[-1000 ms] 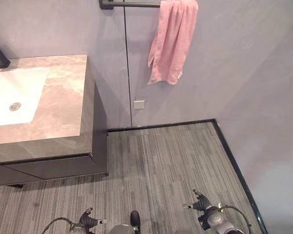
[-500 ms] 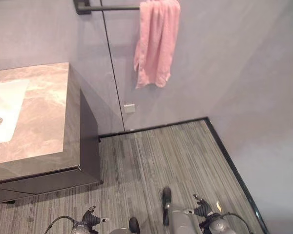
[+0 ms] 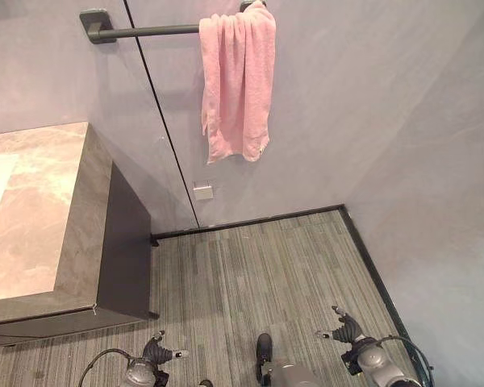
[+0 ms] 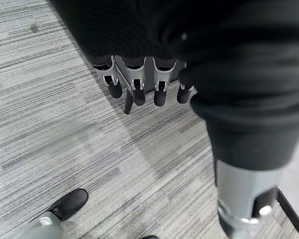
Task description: Put brush and paste in cup on sink, flatten towel.
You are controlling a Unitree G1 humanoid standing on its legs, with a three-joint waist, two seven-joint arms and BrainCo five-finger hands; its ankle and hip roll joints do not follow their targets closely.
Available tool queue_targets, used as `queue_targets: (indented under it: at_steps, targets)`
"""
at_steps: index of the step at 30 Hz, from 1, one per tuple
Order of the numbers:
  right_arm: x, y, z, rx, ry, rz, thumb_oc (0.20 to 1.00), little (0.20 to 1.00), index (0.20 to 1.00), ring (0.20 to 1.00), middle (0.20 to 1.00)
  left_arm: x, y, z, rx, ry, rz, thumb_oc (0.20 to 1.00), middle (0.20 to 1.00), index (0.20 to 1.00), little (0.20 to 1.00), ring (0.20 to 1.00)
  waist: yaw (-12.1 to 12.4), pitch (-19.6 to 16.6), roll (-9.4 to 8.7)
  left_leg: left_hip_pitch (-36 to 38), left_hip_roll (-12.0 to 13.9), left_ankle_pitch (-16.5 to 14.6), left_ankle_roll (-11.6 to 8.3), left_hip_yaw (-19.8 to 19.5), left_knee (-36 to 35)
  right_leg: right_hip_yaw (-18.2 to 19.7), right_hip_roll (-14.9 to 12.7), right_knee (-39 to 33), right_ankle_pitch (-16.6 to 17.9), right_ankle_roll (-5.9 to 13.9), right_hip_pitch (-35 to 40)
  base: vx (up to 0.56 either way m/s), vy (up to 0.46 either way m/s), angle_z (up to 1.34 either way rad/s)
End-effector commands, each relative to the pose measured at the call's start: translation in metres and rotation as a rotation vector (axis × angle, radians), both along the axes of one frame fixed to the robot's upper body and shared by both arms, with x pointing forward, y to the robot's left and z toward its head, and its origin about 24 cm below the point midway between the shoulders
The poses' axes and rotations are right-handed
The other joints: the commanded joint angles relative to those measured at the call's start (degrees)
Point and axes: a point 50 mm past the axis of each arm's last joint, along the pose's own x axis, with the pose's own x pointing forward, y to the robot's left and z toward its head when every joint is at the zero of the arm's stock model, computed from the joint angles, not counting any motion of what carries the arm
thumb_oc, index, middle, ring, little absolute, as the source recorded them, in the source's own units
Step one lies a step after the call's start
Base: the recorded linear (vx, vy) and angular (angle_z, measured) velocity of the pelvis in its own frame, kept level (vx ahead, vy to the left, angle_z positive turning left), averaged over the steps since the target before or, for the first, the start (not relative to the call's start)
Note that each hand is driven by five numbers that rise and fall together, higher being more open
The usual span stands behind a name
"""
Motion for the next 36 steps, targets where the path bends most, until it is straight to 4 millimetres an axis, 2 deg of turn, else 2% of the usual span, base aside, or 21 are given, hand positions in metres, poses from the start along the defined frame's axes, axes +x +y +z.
queue_targets:
  at_steps: [1, 4, 7, 9, 10, 12, 13, 15, 16, 17, 18, 20, 22, 26, 27, 29, 31, 32, 33, 36]
  targets:
    - [0.0, 0.003, 0.0, 0.001, -0.012, 0.033, 1.0, 1.0, 1.0, 1.0, 1.0, 0.002, 0.01, 0.004, 0.036, -0.01, -0.028, 1.0, 1.0, 1.0, 1.0, 1.0, -0.5, 0.2, -1.67, -0.1, -1.2, 4.0, -0.75, -0.5, 4.4, 2.8, -4.1, 6.7, -2.9, 6.07, -2.2, 0.12, -0.117, 0.0]
    - [-0.003, 0.004, -0.002, -0.003, 0.003, 0.042, 1.0, 1.0, 1.0, 1.0, 1.0, 0.004, 0.009, 0.004, 0.039, -0.01, -0.036, 1.0, 1.0, 1.0, 1.0, 1.0, -0.6, 0.4, -1.72, -0.6, -0.7, 4.8, -1.27, -0.6, 6.5, 2.9, -3.6, 7.0, -3.7, 5.43, -1.7, 0.08, -0.089, -0.02]
    - [-0.008, 0.004, -0.005, -0.009, 0.026, 0.05, 1.0, 1.0, 1.0, 1.0, 1.0, 0.011, 0.011, 0.007, 0.048, -0.022, -0.033, 1.0, 1.0, 1.0, 1.0, 1.0, -0.7, 1.6, -2.96, -5.6, 0.4, 10.2, -3.28, -0.7, 18.9, 2.9, -2.9, 6.8, -5.0, 3.36, 0.2, 0.08, -0.141, 0.01]
    - [-0.009, 0.003, -0.005, -0.021, 0.034, 0.07, 1.0, 1.0, 1.0, 1.0, 1.0, 0.018, 0.014, 0.01, 0.053, -0.047, -0.01, 1.0, 1.0, 1.0, 1.0, 1.0, -0.6, 2.7, -3.56, -8.0, 1.6, 11.7, -3.53, 0.0, 22.9, 2.4, -2.6, 6.9, -6.1, 2.6, 1.2, 0.06, -0.12, 0.12]
    - [-0.01, 0.001, -0.005, -0.035, 0.042, 0.083, 1.0, 1.0, 1.0, 1.0, 1.0, 0.022, 0.015, 0.012, 0.052, -0.065, 0.001, 1.0, 1.0, 1.0, 1.0, 1.0, -0.3, 3.3, -3.65, -9.7, 1.7, 11.8, -3.2, 0.3, 22.1, 2.2, -2.7, 6.9, -6.5, 2.6, 1.6, 0.05, -0.079, 0.25]
    - [-0.012, -0.007, -0.004, -0.072, 0.053, 0.094, 1.0, 1.0, 1.0, 1.0, 1.0, 0.032, 0.018, 0.017, 0.063, -0.096, 0.012, 1.0, 1.0, 1.0, 1.0, 1.0, 0.0, 4.3, -4.25, -14.5, 2.0, 9.8, -2.03, 2.0, 18.8, 1.9, -3.2, 6.5, -7.1, 3.13, 2.4, 0.07, -0.033, 0.13]
    - [-0.015, -0.01, -0.005, -0.088, 0.061, 0.085, 1.0, 1.0, 1.0, 1.0, 1.0, 0.034, 0.019, 0.019, 0.066, -0.105, 0.019, 1.0, 1.0, 1.0, 1.0, 1.0, 0.3, 4.5, -4.49, -16.2, 2.1, 8.4, -1.4, 2.7, 17.4, 2.0, -3.5, 6.4, -7.4, 3.55, 2.6, 0.08, 0.0, -0.14]
    - [-0.019, -0.015, -0.006, -0.104, 0.075, 0.074, 1.0, 1.0, 1.0, 1.0, 1.0, 0.035, 0.02, 0.019, 0.07, -0.111, 0.028, 1.0, 1.0, 1.0, 1.0, 1.0, 0.5, 4.5, -4.66, -17.8, 2.5, 8.0, -1.04, 3.1, 14.9, 2.1, -3.7, 6.3, -7.8, 3.87, 2.9, 0.16, 0.074, 0.41]
    - [-0.027, -0.024, -0.007, -0.135, 0.097, 0.041, 1.0, 1.0, 1.0, 1.0, 1.0, 0.033, 0.025, 0.02, 0.081, -0.116, 0.058, 1.0, 1.0, 1.0, 1.0, 1.0, 1.3, 4.5, -3.96, -20.3, 4.4, 12.6, -1.84, 2.4, 8.4, 2.9, -3.2, 6.0, -8.6, 4.33, 4.4, 0.22, 0.114, 0.79]
    - [-0.027, -0.024, -0.007, -0.135, 0.097, 0.04, 1.0, 1.0, 1.0, 1.0, 1.0, 0.033, 0.025, 0.02, 0.081, -0.116, 0.057, 1.0, 1.0, 1.0, 1.0, 1.0, 1.4, 4.6, -4.04, -20.0, 4.3, 12.8, -1.88, 2.4, 8.1, 2.9, -3.2, 6.0, -8.6, 4.33, 4.5, 0.38, 0.239, 0.38]
    - [-0.035, -0.03, -0.01, -0.153, 0.124, 0.009, 1.0, 1.0, 1.0, 1.0, 1.0, 0.029, 0.031, 0.02, 0.092, -0.107, 0.087, 1.0, 1.0, 1.0, 1.0, 1.0, 1.6, 4.1, -3.16, -20.0, 6.7, 17.5, -3.2, 2.4, 1.8, 4.2, -2.7, 5.6, -9.7, 4.78, 6.3, 0.31, 0.211, 0.12]
    - [-0.042, -0.032, -0.012, -0.166, 0.15, 0.006, 1.0, 1.0, 1.0, 1.0, 1.0, 0.023, 0.033, 0.018, 0.097, -0.093, 0.104, 1.0, 1.0, 1.0, 1.0, 1.0, 1.9, 3.7, -2.72, -18.6, 8.6, 20.2, -4.05, 3.6, -3.3, 5.5, -2.9, 5.3, -10.7, 5.32, 8.2, 0.37, 0.271, -0.55]
    - [-0.048, -0.033, -0.015, -0.173, 0.173, 0.009, 1.0, 1.0, 1.0, 1.0, 1.0, 0.019, 0.034, 0.016, 0.101, -0.082, 0.112, 1.0, 1.0, 1.0, 1.0, 1.0, 1.8, 3.0, -2.31, -18.4, 10.2, 21.8, -4.78, 5.2, -5.4, 6.6, -3.7, 5.2, -11.5, 5.94, 10.1, 0.32, 0.28, -0.71]
    - [-0.056, -0.03, -0.019, -0.184, 0.216, 0.033, 1.0, 1.0, 1.0, 1.0, 1.0, 0.014, 0.032, 0.014, 0.1, -0.063, 0.101, 1.0, 1.0, 1.0, 1.0, 1.0, 2.0, 1.4, -2.07, -17.1, 9.1, 20.1, -3.73, 5.4, -3.0, 8.1, -5.7, 5.4, -12.5, 7.0, 12.6, 0.26, 0.27, -0.62]
    - [-0.059, -0.027, -0.022, -0.172, 0.232, 0.025, 1.0, 1.0, 1.0, 1.0, 1.0, 0.017, 0.032, 0.015, 0.105, -0.066, 0.077, 1.0, 1.0, 1.0, 1.0, 1.0, 1.6, 0.7, -2.41, -18.0, 7.6, 18.0, -2.97, 6.0, 1.4, 9.1, -8.0, 5.6, -11.9, 8.0, 13.4, 0.26, 0.305, -1.02]
    - [-0.062, -0.023, -0.024, -0.154, 0.243, 0.01, 1.0, 1.0, 1.0, 1.0, 1.0, 0.023, 0.031, 0.018, 0.105, -0.089, 0.062, 1.0, 1.0, 1.0, 1.0, 1.0, 1.3, 0.1, -3.0, -18.5, 6.3, 15.3, -1.95, 7.3, 4.8, 10.1, -10.1, 5.9, -11.4, 9.05, 13.3, 0.24, 0.351, -0.41]
    - [-0.055, -0.017, -0.023, -0.149, 0.225, 0.041, 1.0, 1.0, 1.0, 1.0, 1.0, 0.031, 0.03, 0.021, 0.104, -0.119, 0.046, 1.0, 1.0, 1.0, 1.0, 1.0, 1.2, 0.1, -3.37, -19.1, 5.3, 12.8, -0.79, 8.3, 7.1, 10.9, -11.8, 7.1, -9.6, 9.97, 11.8, 0.12, 0.33, -0.25]
    - [-0.044, -0.009, -0.021, -0.134, 0.187, 0.059, 1.0, 1.0, 1.0, 1.0, 1.0, 0.035, 0.03, 0.024, 0.105, -0.136, 0.036, 1.0, 1.0, 1.0, 1.0, 1.0, 1.4, 0.1, -3.8, -18.8, 3.9, 11.2, 0.18, 9.1, 7.9, 11.4, -13.6, 8.1, -6.3, 11.05, 10.9, 0.1, 0.277, -0.39]
    - [-0.044, -0.009, -0.021, -0.134, 0.186, 0.059, 1.0, 1.0, 1.0, 1.0, 1.0, 0.035, 0.03, 0.024, 0.105, -0.136, 0.036, 1.0, 1.0, 1.0, 1.0, 1.0, 1.5, 0.0, -3.74, -18.9, 4.0, 11.3, 0.18, 9.1, 7.7, 11.5, -13.5, 8.0, -6.2, 11.03, 10.7, 0.11, 0.265, -0.32]
    - [-0.033, -0.004, -0.017, -0.106, 0.139, 0.049, 1.0, 1.0, 1.0, 1.0, 1.0, 0.034, 0.032, 0.024, 0.111, -0.133, 0.026, 1.0, 1.0, 1.0, 1.0, 1.0, 1.5, -0.2, -3.8, -17.9, 1.9, 10.2, 1.34, 9.5, 6.9, 12.4, -14.9, 9.6, -0.7, 11.78, 9.2, 0.07, 0.201, -0.09]
